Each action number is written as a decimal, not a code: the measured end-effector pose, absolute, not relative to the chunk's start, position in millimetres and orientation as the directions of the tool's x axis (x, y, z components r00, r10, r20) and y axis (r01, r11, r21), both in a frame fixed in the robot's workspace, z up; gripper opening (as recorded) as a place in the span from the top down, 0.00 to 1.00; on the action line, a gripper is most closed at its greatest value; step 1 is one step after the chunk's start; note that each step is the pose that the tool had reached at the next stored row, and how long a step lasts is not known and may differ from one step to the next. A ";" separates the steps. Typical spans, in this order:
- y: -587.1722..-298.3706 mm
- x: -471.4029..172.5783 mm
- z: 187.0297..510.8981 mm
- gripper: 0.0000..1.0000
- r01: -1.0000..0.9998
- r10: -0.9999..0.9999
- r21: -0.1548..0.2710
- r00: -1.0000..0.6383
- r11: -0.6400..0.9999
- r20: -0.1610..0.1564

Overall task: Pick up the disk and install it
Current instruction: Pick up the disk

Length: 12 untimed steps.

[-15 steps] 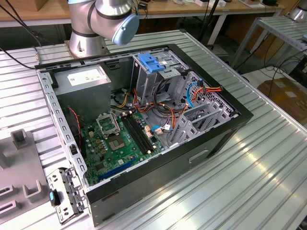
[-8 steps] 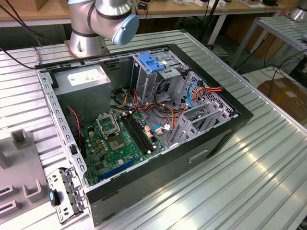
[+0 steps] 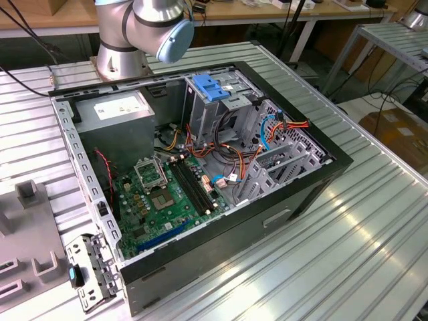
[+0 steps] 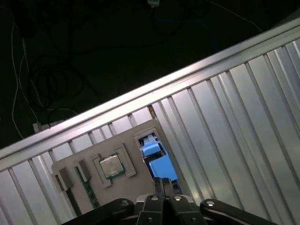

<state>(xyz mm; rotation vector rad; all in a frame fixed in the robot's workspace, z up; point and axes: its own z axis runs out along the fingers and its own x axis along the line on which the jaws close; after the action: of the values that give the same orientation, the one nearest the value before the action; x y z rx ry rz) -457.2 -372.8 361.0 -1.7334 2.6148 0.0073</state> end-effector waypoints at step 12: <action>-372.8 -457.3 352.6 0.65 -0.991 -0.991 0.000 -0.133 0.133 -0.002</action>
<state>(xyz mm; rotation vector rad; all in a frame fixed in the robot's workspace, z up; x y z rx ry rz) -457.3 -372.8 352.6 -2.0668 2.3638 0.0012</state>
